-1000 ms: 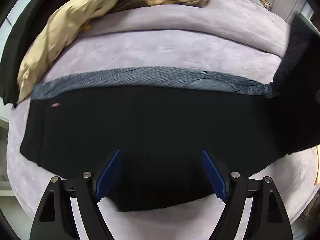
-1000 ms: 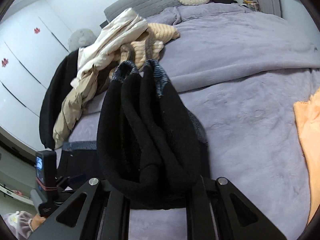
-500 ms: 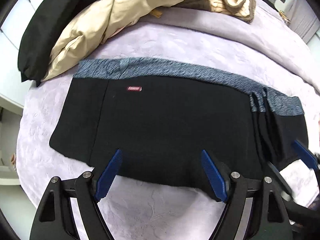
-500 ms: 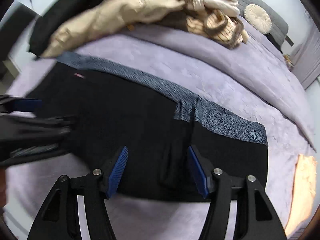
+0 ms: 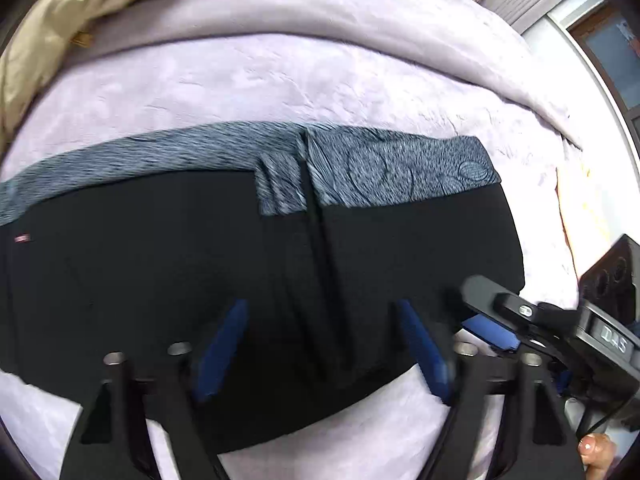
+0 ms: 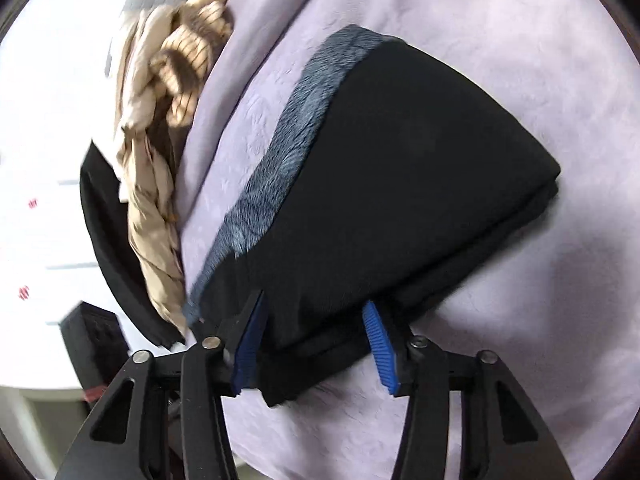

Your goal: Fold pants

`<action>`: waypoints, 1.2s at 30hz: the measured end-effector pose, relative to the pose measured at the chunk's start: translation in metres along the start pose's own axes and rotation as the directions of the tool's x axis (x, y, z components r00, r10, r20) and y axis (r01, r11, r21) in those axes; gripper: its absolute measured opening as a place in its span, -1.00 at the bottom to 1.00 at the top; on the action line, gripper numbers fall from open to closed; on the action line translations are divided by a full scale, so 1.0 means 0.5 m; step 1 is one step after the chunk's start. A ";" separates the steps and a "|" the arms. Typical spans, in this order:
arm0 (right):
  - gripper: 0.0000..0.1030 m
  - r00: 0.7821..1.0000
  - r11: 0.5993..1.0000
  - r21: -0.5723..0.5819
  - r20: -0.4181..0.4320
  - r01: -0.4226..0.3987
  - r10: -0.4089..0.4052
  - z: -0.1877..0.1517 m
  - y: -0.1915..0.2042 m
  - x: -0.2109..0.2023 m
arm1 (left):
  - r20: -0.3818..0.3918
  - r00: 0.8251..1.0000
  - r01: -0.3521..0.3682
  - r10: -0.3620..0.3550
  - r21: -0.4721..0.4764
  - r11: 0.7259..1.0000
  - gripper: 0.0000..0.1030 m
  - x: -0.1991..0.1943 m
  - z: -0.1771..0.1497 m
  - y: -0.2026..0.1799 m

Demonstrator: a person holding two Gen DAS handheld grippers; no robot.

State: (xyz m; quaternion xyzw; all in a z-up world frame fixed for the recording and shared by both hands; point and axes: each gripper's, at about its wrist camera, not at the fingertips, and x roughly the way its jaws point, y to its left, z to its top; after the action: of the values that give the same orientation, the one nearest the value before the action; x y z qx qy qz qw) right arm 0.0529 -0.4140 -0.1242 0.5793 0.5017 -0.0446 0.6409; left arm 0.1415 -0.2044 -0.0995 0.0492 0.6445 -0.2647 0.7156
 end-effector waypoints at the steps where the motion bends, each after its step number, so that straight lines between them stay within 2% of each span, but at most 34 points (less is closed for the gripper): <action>1: -0.89 1.000 1.000 0.030 -0.014 -0.002 0.003 0.007 -0.011 0.009 | -0.016 1.000 -0.005 0.005 0.004 1.000 0.04 0.011 0.002 -0.001; 3: -0.91 1.000 0.998 0.056 -0.027 -0.003 0.005 0.006 -0.011 0.009 | -0.027 0.999 -0.025 0.025 0.000 1.000 0.03 0.011 0.000 -0.002; 5: -0.91 0.999 0.999 -0.030 -0.042 0.014 -0.015 -0.007 0.020 0.013 | 0.007 0.998 -0.068 0.068 0.031 0.997 0.04 -0.005 -0.024 -0.016; 6: -0.91 0.998 0.998 -0.053 -0.057 0.033 -0.036 -0.015 0.022 0.017 | 0.008 0.996 -0.090 0.090 0.038 0.995 0.12 -0.013 -0.033 -0.023; 8: -0.91 0.995 0.997 -0.042 -0.078 0.067 -0.070 -0.020 0.007 0.038 | -0.019 0.994 -0.110 0.110 0.028 0.994 0.19 0.007 -0.047 -0.015; 10: -0.91 0.995 0.999 -0.011 -0.084 0.051 -0.052 -0.017 -0.004 0.048 | -0.013 0.994 -0.110 0.110 -0.005 0.994 0.19 0.001 -0.051 -0.012; 12: -0.78 0.989 0.994 -0.086 -0.125 0.064 -0.074 -0.013 0.026 0.042 | 0.023 0.990 -0.140 0.140 -0.009 0.990 0.19 -0.023 -0.051 -0.018; 13: -0.60 0.983 0.988 -0.136 -0.161 0.070 -0.092 -0.011 0.041 0.039 | 0.053 0.985 -0.163 0.163 0.000 0.987 0.19 -0.038 -0.049 -0.026; 14: -0.51 0.977 0.976 -0.209 -0.190 0.060 -0.100 -0.012 0.069 0.024 | 0.090 0.978 -0.189 0.187 0.012 0.982 0.19 -0.057 -0.046 -0.033; 16: -0.51 0.984 0.952 -0.302 -0.151 0.042 -0.092 -0.005 0.102 -0.008 | 0.129 0.973 -0.195 0.191 0.018 0.981 0.20 -0.078 -0.036 -0.044; 17: -0.51 0.991 0.938 -0.343 -0.094 0.057 -0.094 0.008 0.117 -0.039 | 0.141 0.974 -0.182 0.178 0.017 0.983 0.23 -0.085 -0.025 -0.053; 18: -0.51 0.993 0.933 -0.352 -0.047 0.082 -0.105 0.024 0.118 -0.056 | 0.144 0.975 -0.173 0.168 0.023 0.985 0.39 -0.085 -0.013 -0.063; 19: -0.51 0.993 0.930 -0.350 -0.004 0.110 -0.119 0.043 0.120 -0.069 | 0.153 0.975 -0.168 0.162 0.028 0.985 0.45 -0.083 -0.003 -0.073; 22: -0.51 0.984 0.933 -0.311 0.069 0.178 -0.165 0.118 0.097 -0.078 | 0.171 0.972 -0.173 0.162 0.051 0.984 0.45 -0.057 0.033 -0.107; 24: -0.51 0.972 0.929 -0.286 0.078 0.236 -0.223 0.149 0.079 -0.054 | 0.160 0.970 -0.194 0.182 0.061 0.979 0.45 -0.024 0.051 -0.109; 26: -0.51 0.971 0.941 -0.241 0.038 0.238 -0.236 0.163 0.049 -0.021 | 0.097 0.963 -0.257 0.250 0.061 0.965 0.45 0.033 0.050 -0.095; 28: -0.52 0.971 0.949 -0.209 0.008 0.236 -0.240 0.159 0.026 -0.004 | 0.035 0.958 -0.287 0.286 0.055 0.956 0.59 0.077 0.039 -0.073; 30: -0.54 0.969 0.946 -0.216 0.002 0.240 -0.245 0.144 0.026 0.005 | 0.051 0.969 -0.242 0.240 0.036 0.970 0.59 0.068 0.021 -0.052; 33: -0.54 0.964 0.929 -0.271 -0.016 0.253 -0.267 0.118 0.045 0.005 | 0.046 0.969 -0.244 0.242 0.052 0.968 0.59 0.038 -0.004 -0.038; 36: -0.54 0.953 0.903 -0.330 -0.029 0.276 -0.302 0.085 0.070 0.006 | 0.059 0.973 -0.224 0.222 0.023 0.974 0.59 -0.004 -0.035 -0.008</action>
State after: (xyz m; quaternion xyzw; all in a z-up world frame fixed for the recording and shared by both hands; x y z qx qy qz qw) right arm 0.1020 -0.4345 -0.1093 0.3873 0.6075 -0.0335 0.6927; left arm 0.1239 -0.2002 -0.0996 0.1245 0.6104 -0.1936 0.7579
